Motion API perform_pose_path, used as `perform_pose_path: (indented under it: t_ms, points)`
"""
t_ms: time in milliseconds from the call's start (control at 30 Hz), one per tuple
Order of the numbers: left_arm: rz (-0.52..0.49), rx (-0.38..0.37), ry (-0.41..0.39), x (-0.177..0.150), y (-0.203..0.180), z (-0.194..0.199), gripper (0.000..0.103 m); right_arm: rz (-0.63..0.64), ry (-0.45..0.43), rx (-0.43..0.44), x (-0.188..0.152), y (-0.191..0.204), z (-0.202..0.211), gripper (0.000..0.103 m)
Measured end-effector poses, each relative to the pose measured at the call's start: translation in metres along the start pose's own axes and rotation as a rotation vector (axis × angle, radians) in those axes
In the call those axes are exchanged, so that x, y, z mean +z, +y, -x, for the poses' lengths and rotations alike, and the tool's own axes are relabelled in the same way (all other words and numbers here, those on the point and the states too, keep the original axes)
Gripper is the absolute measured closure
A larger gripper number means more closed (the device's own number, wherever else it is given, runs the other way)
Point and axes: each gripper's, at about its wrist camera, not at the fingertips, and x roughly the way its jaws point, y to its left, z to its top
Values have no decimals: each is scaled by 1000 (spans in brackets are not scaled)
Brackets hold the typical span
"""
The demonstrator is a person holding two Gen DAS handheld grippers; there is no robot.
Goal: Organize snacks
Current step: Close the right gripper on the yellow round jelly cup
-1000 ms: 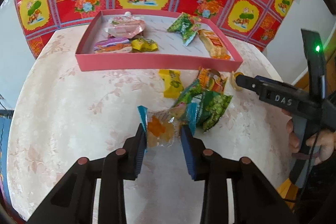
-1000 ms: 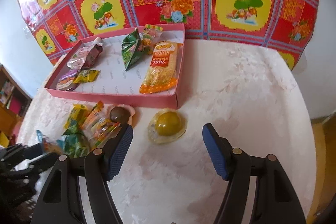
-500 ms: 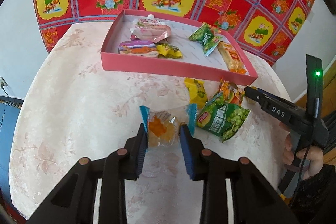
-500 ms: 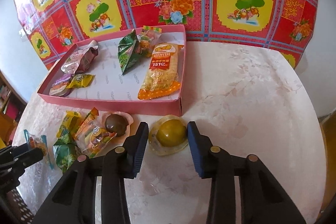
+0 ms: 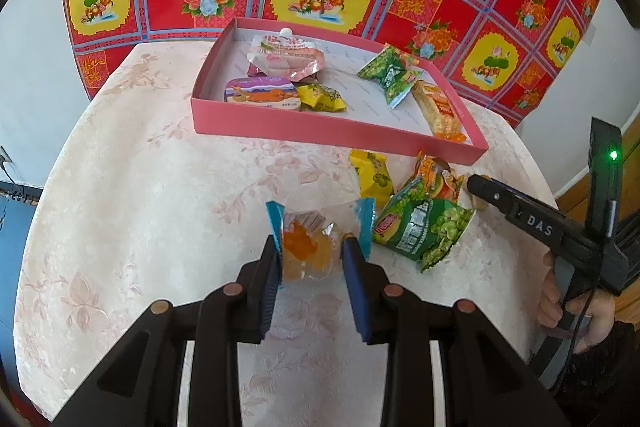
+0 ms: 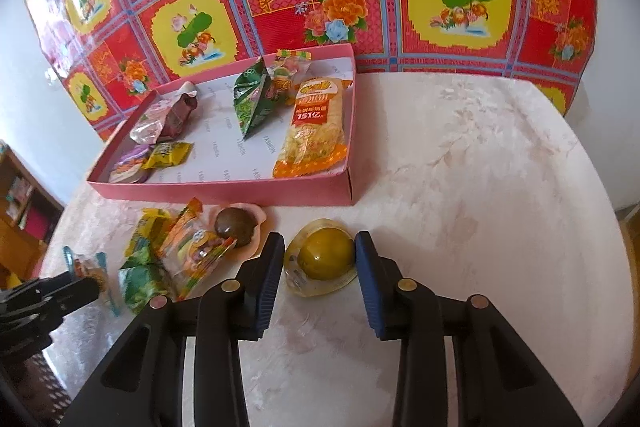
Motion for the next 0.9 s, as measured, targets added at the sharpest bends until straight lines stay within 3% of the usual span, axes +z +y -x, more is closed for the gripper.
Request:
perform_pose_path:
  t_ms: [633,733,800,900]
  points:
    - [-18,14,-15,0,-5,5,76,49,-49,61,-11,13,26,66]
    - [-6,15,0,1,-4,-1,72,50,-53,71,-11,14,27,66]
    - [11,15,18,1,-3,-6,59,50,-53,74,-12,14,27,66]
    - [17,16,28,1,-5,-11,51,46,-54,80,-13,12,27,66]
